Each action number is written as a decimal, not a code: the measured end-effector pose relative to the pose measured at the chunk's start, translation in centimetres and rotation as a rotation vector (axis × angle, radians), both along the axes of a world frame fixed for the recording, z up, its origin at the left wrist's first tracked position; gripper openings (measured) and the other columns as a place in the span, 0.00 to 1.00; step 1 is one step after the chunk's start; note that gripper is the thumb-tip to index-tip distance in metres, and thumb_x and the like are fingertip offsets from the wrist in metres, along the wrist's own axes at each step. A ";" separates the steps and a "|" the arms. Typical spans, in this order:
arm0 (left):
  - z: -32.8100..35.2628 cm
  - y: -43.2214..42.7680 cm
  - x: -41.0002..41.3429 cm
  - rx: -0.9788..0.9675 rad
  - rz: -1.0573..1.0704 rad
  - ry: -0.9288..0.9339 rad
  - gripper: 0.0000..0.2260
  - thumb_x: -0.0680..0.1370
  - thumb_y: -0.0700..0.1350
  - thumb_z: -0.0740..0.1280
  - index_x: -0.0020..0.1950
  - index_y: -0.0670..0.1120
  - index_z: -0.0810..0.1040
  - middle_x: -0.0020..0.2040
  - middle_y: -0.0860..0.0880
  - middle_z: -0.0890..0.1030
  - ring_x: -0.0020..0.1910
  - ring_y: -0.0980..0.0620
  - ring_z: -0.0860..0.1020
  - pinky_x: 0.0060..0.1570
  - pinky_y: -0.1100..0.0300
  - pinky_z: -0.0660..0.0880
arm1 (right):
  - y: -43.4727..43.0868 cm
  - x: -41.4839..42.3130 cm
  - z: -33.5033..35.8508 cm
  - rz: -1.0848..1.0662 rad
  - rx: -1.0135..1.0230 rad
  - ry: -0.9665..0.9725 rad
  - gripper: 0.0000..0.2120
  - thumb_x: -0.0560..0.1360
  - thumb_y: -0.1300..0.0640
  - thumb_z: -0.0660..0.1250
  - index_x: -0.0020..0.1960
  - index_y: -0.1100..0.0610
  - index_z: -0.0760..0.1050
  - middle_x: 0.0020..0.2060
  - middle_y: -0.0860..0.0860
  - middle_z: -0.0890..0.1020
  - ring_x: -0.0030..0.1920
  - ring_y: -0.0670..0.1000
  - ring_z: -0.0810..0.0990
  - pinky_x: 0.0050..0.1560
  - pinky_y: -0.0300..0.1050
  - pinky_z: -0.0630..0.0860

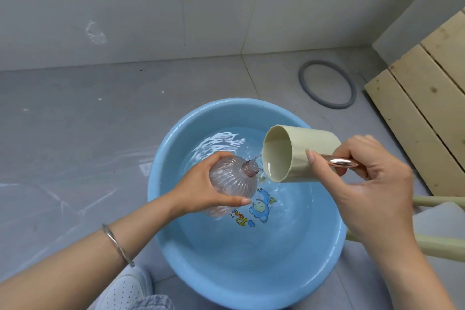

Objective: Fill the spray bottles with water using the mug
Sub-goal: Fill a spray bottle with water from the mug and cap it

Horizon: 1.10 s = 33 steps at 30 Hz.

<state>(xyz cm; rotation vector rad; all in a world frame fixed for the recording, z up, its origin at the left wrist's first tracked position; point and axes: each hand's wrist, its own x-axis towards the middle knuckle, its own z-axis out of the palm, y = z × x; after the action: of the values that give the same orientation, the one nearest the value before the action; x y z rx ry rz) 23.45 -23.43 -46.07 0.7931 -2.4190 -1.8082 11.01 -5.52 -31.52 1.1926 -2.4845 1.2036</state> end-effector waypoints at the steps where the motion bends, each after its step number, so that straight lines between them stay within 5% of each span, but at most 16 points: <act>1: 0.0 0.0 0.0 -0.002 -0.003 -0.002 0.41 0.52 0.68 0.78 0.62 0.64 0.71 0.58 0.66 0.77 0.58 0.66 0.75 0.60 0.65 0.71 | -0.1 0.0 0.0 0.008 0.006 0.016 0.18 0.69 0.56 0.72 0.28 0.58 0.66 0.25 0.47 0.68 0.33 0.47 0.66 0.37 0.39 0.62; 11: 0.3 0.1 0.0 0.011 0.001 -0.004 0.39 0.51 0.68 0.77 0.60 0.65 0.71 0.55 0.68 0.77 0.55 0.69 0.75 0.53 0.75 0.69 | -0.4 0.4 0.0 0.065 0.071 0.216 0.18 0.69 0.57 0.73 0.28 0.60 0.67 0.25 0.50 0.67 0.32 0.47 0.62 0.40 0.38 0.61; 18: 0.1 0.1 -0.1 0.031 0.005 0.016 0.39 0.52 0.66 0.79 0.61 0.61 0.73 0.56 0.64 0.79 0.56 0.65 0.77 0.58 0.66 0.72 | -1.0 0.6 -0.2 0.158 0.079 0.368 0.17 0.72 0.55 0.69 0.29 0.57 0.67 0.29 0.45 0.61 0.36 0.46 0.56 0.43 0.40 0.59; 25: -0.4 0.1 0.0 0.015 0.015 -0.003 0.40 0.51 0.69 0.78 0.61 0.65 0.71 0.58 0.65 0.78 0.59 0.63 0.76 0.63 0.59 0.73 | -1.1 0.9 -0.9 0.199 0.090 0.467 0.16 0.72 0.57 0.70 0.28 0.60 0.70 0.25 0.50 0.69 0.34 0.48 0.61 0.48 0.36 0.61; 29: -0.3 0.2 0.0 0.025 0.019 -0.002 0.39 0.51 0.69 0.77 0.60 0.66 0.71 0.58 0.67 0.77 0.59 0.65 0.75 0.62 0.63 0.71 | -1.0 1.0 -1.3 0.174 0.060 0.349 0.17 0.71 0.56 0.70 0.29 0.58 0.68 0.27 0.46 0.65 0.35 0.45 0.59 0.45 0.35 0.61; 33: -0.2 0.1 0.1 0.043 0.025 0.002 0.39 0.51 0.68 0.78 0.60 0.65 0.71 0.58 0.67 0.77 0.59 0.67 0.75 0.61 0.66 0.70 | -0.3 0.2 -2.2 -0.004 -0.052 -0.027 0.18 0.69 0.58 0.73 0.28 0.55 0.65 0.26 0.47 0.67 0.32 0.44 0.65 0.38 0.33 0.62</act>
<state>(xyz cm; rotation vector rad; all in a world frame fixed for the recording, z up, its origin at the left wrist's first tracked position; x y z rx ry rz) 23.52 -23.30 -46.29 0.8203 -2.3650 -1.8574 11.21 -5.86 -33.74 1.1664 -2.4569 1.2834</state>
